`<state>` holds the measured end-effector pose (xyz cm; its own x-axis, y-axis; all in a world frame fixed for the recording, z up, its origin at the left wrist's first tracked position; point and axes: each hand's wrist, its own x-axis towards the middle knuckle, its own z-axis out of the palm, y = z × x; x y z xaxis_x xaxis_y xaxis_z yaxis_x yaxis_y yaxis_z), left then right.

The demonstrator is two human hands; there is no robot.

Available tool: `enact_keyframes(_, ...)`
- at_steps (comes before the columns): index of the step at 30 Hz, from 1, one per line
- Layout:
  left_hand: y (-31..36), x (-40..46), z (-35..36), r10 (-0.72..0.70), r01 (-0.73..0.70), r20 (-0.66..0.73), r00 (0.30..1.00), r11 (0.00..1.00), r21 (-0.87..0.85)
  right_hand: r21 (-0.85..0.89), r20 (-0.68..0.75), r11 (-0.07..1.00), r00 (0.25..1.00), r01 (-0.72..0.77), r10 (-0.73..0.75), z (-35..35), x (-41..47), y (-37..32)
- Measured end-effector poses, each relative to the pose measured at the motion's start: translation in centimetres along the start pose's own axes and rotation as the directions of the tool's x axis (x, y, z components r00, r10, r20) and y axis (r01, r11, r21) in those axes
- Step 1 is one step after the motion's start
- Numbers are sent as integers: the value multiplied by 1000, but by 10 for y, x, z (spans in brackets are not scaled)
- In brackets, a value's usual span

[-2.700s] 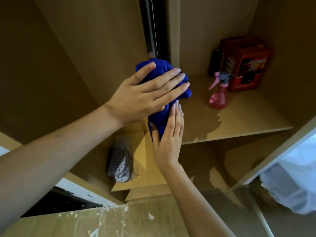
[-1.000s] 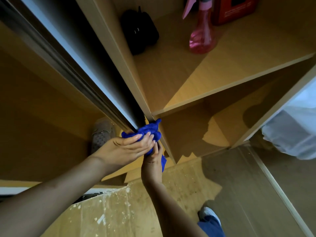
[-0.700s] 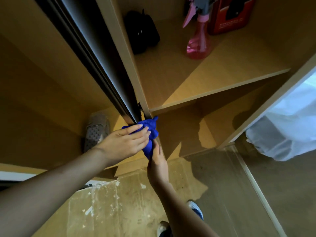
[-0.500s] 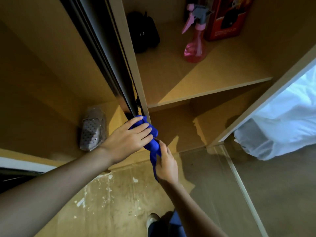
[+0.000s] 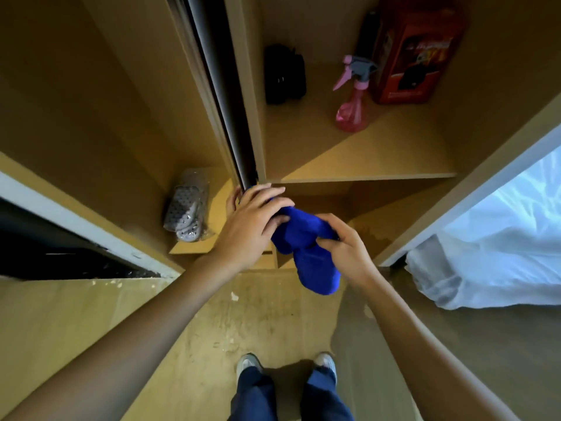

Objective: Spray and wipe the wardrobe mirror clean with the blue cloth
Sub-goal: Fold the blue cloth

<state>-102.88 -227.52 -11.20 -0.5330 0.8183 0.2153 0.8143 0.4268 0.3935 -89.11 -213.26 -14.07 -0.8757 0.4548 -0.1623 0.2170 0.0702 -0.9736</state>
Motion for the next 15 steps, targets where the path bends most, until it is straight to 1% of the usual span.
enact_keyframes(3, 27, -7, 0, -201, 198, 1, 980, 965, -171, 89, 75, 995, 997, -39, 32, -25, -11, -23)
enact_keyframes(4, 40, -10, -3, -291, 286, 12, 957, 929, -234, 122, 92, 991, 995, -46, 35, -32, -15, -30)
enact_keyframes(5, 49, -12, -2, -398, 387, 39, 917, 860, -332, 152, 104, 987, 994, -52, 37, -37, -19, -35)
enact_keyframes(6, 59, -15, -3, -522, 514, 119, 844, 728, -454, 169, 119, 984, 992, -58, 38, -41, -23, -39)
enact_keyframes(7, 69, -17, -5, -626, 624, 241, 742, 512, -590, 171, 133, 983, 990, -63, 40, -45, -27, -43)
enact_keyframes(8, 77, -19, -6, -677, 676, 365, 639, 268, -687, 162, 147, 985, 988, -59, 35, -47, -30, -45)
enact_keyframes(9, 81, -22, -6, -684, 659, 436, 586, 89, -747, 153, 163, 987, 986, -49, 24, -48, -34, -48)
enact_keyframes(10, 86, -24, -6, -678, 603, 436, 592, 13, -798, 147, 178, 989, 984, -32, 5, -49, -38, -50)
enact_keyframes(12, 96, -26, -11, -689, 483, 373, 621, -39, -875, 137, 191, 991, 981, -3, -24, -48, -44, -54)
enact_keyframes(13, 100, -25, -15, -702, 441, 361, 614, -74, -895, 130, 187, 991, 982, 9, -33, -47, -47, -55)
enact_keyframes(15, 103, -25, -20, -743, 393, 311, 592, -71, -917, 115, 180, 993, 983, 18, -39, -44, -54, -56)
